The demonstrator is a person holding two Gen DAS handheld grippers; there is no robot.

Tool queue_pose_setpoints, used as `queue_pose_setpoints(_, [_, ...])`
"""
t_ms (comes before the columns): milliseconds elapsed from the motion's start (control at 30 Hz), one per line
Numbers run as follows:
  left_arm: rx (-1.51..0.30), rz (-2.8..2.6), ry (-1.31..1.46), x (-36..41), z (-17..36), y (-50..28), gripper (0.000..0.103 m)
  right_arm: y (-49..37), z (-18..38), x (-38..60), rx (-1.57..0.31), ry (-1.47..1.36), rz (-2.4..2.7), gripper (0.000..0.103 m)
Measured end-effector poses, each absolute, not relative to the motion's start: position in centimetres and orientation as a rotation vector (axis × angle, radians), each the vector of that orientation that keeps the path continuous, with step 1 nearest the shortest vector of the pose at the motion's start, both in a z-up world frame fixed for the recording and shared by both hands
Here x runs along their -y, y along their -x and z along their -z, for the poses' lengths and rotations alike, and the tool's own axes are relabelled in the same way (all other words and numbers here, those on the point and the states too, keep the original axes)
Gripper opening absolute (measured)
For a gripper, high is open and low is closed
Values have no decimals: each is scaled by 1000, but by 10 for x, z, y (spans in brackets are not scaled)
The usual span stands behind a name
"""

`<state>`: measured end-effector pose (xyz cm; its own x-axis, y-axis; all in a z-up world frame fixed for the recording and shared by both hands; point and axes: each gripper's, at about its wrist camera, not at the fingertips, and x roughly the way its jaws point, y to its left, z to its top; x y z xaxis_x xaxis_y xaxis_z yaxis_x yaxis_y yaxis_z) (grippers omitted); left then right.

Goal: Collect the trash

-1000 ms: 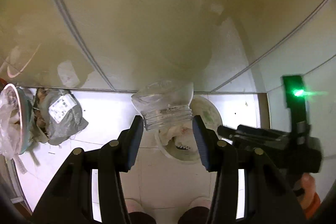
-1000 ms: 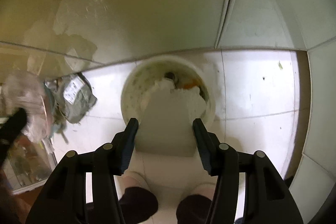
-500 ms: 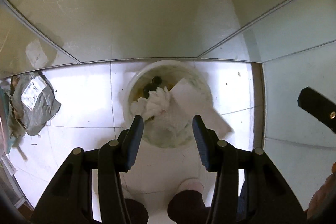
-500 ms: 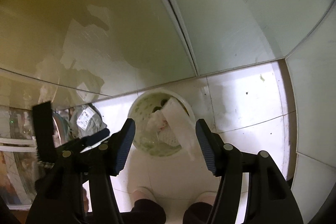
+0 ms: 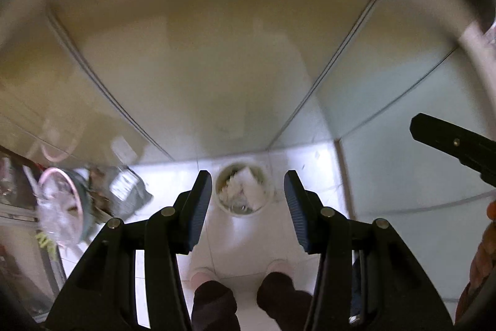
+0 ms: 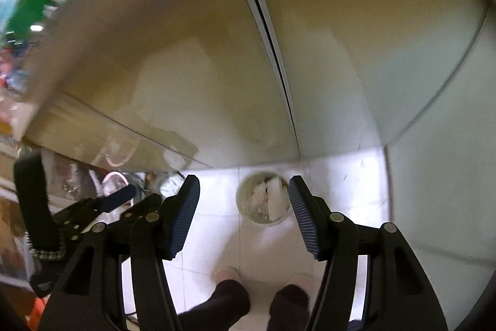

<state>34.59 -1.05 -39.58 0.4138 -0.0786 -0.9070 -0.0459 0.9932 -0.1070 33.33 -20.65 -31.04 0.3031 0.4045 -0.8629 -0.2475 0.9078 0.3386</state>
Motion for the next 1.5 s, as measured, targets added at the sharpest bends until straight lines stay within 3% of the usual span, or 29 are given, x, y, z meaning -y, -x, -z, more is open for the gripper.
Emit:
queue_pose_setpoints(267, [-836,16,163,18,178,-264,51,-263,103,231,-818,-35,-507,56])
queue_pose_setpoints(367, [-700,14,132,21,109,-219,53,-232,55,239,-717,-46,-524,56])
queue_pose_setpoints(533, [-561,26,84,20,42,-152,60,-176,8,233,-630,-121,-592,56])
queue_pose_setpoints(700, [-452,47,55,19,14,-85,84,-120,-14,226,-561,-94,-567,56])
queue_pose_setpoints(967, [-385,72,28,12,-7,-14,100,-51,-40,225,-463,-57,-459,102])
queue_pose_setpoints(1500, [-371,94,25,18,-12,25,101,-9,-44,227,-466,-47,-444,103])
